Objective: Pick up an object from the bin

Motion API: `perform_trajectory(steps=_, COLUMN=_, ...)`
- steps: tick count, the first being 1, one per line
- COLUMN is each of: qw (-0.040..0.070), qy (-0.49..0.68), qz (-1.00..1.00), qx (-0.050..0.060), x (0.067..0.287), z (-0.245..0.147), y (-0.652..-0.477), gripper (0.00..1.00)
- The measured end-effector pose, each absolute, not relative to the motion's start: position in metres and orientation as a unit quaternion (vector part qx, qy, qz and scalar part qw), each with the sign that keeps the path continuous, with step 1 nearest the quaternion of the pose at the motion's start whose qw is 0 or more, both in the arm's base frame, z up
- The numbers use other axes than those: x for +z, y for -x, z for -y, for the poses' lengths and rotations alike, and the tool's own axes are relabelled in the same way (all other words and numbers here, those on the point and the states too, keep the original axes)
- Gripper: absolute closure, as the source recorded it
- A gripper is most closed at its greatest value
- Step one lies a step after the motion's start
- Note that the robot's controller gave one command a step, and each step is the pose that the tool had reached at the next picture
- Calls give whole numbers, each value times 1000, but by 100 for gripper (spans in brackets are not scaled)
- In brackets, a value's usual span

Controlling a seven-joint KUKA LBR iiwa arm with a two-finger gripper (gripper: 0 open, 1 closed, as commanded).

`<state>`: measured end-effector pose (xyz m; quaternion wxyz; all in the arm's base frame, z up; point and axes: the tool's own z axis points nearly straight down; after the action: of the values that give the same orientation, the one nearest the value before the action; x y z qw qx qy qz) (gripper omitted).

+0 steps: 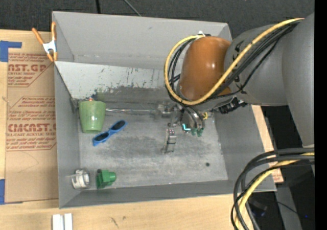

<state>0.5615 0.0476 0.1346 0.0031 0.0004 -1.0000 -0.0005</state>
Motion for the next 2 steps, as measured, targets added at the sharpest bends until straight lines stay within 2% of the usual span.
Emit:
perform_trajectory(steps=1, qw=1, qy=-63, qz=998, qx=-2, x=112, z=-124, y=-552, gripper=0)
perform_trajectory(steps=2, qw=-1, qy=-117, qz=993, qx=-1, x=73, z=-188, y=-575, gripper=0)
